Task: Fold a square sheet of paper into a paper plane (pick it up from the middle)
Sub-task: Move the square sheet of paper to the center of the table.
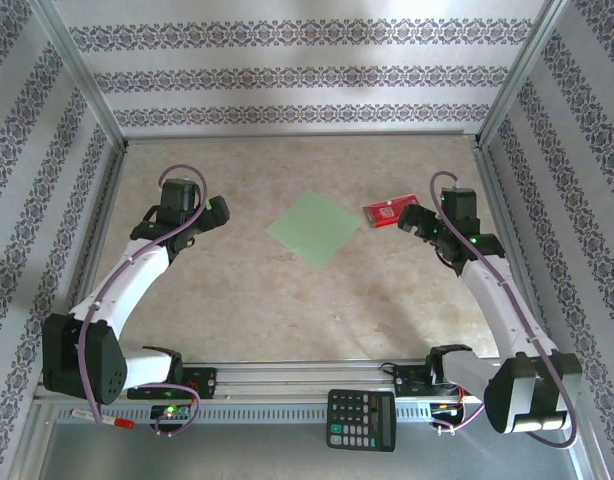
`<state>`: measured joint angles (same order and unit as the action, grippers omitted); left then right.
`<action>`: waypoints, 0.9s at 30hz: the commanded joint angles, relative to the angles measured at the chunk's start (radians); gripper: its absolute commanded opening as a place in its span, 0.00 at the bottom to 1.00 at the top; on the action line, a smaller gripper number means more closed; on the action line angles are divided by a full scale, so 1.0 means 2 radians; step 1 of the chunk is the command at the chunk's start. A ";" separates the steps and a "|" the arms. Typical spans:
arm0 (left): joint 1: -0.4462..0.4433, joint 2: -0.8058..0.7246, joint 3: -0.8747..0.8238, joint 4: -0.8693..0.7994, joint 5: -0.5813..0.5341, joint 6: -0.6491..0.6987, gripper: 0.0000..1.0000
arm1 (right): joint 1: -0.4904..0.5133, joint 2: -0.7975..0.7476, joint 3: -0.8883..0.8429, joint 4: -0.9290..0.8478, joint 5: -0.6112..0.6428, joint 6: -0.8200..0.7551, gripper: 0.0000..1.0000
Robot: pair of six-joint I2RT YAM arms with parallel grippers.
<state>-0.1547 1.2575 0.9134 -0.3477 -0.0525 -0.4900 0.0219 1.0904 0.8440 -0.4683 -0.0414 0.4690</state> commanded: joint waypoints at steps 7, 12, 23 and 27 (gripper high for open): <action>0.037 0.003 -0.054 0.075 0.210 0.002 1.00 | -0.034 -0.044 -0.062 0.080 -0.155 -0.023 0.98; -0.016 0.089 -0.001 0.084 0.235 0.007 1.00 | -0.020 0.015 -0.035 0.066 -0.205 -0.050 0.98; -0.161 0.295 0.243 -0.088 0.102 0.126 1.00 | 0.043 0.053 0.001 0.039 -0.097 -0.103 0.98; -0.189 0.378 0.358 -0.177 0.068 0.174 1.00 | 0.041 0.044 -0.005 0.038 -0.091 -0.102 0.98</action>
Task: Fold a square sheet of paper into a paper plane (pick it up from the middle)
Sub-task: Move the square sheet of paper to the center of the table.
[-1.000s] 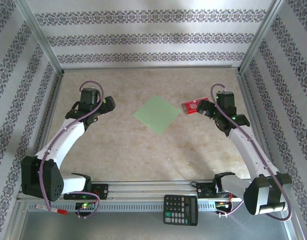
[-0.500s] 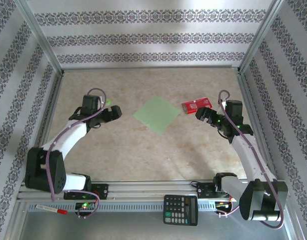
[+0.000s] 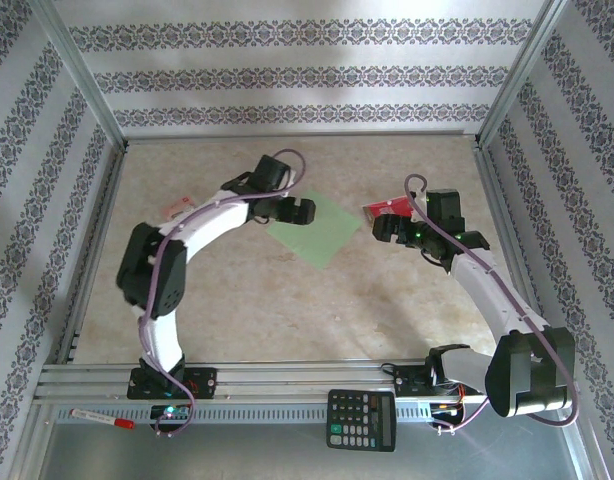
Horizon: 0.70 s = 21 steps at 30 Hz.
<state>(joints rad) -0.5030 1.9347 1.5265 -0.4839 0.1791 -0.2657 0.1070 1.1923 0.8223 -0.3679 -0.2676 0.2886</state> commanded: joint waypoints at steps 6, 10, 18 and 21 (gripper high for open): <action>-0.032 0.153 0.210 -0.214 -0.032 0.101 0.98 | -0.005 -0.015 0.000 -0.018 0.033 -0.012 0.98; -0.034 0.226 0.320 -0.290 -0.031 0.117 0.98 | -0.010 -0.020 -0.007 -0.019 0.033 -0.011 0.98; -0.035 0.339 0.505 -0.399 -0.026 0.127 0.97 | -0.013 -0.024 -0.025 -0.010 0.029 -0.002 0.98; -0.038 0.359 0.536 -0.412 -0.023 0.129 0.99 | -0.014 -0.024 -0.028 -0.009 0.024 -0.002 0.98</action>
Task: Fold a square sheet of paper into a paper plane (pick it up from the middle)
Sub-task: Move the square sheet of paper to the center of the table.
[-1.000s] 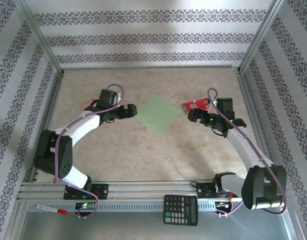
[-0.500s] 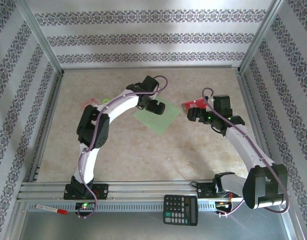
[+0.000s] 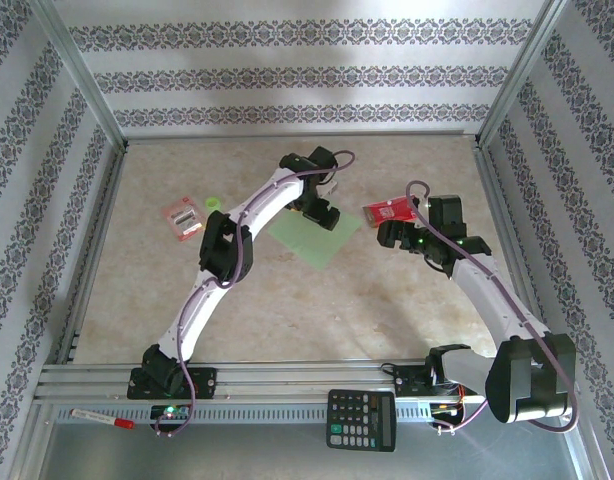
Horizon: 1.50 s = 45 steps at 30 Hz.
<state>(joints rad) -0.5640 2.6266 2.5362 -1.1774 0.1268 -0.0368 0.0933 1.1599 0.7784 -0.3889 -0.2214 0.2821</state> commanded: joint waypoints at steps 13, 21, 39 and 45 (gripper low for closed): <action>-0.013 0.057 0.048 -0.075 -0.030 0.015 1.00 | -0.007 -0.011 -0.019 0.005 -0.014 0.009 0.98; -0.020 0.068 0.029 -0.136 -0.072 0.014 0.99 | -0.008 -0.008 -0.023 0.004 -0.020 0.010 0.98; -0.022 -0.204 -0.376 0.019 -0.061 -0.026 1.00 | -0.008 -0.001 -0.024 0.004 -0.035 0.007 0.98; -0.022 -0.229 -0.419 0.041 -0.071 -0.050 1.00 | -0.008 -0.007 -0.030 0.005 -0.032 0.007 0.98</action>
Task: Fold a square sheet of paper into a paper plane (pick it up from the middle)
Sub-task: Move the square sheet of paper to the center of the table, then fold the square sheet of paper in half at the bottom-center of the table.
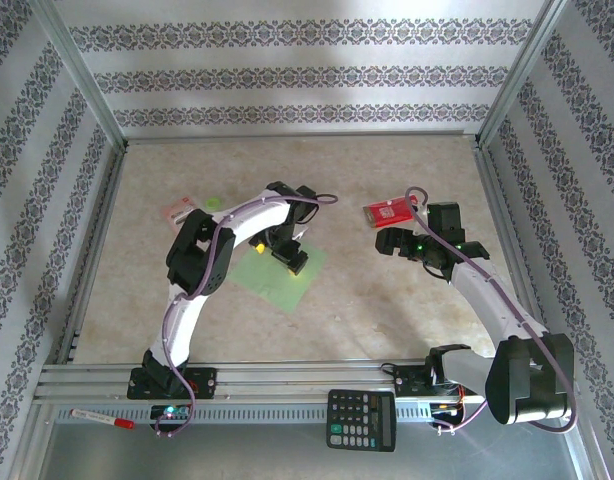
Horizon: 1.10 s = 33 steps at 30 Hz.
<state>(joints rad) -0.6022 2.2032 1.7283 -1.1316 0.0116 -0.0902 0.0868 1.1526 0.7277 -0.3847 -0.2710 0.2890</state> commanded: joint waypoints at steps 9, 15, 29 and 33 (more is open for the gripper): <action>-0.003 -0.023 -0.060 0.060 0.025 -0.051 1.00 | -0.004 0.003 -0.013 0.010 -0.010 0.004 0.98; 0.000 -0.014 -0.083 0.075 0.035 -0.054 1.00 | -0.004 0.001 -0.017 0.013 -0.011 0.008 0.98; 0.006 -0.011 -0.117 0.107 0.048 -0.059 0.98 | -0.004 -0.008 -0.022 0.010 -0.011 0.010 0.98; 0.006 -0.010 -0.121 0.103 0.027 -0.063 0.97 | -0.004 -0.008 -0.021 0.009 -0.011 0.010 0.98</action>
<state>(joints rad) -0.5873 2.1136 1.5494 -0.9699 0.0841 -0.1917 0.0868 1.1522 0.6979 -0.3634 -0.2783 0.2928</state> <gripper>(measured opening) 0.971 0.982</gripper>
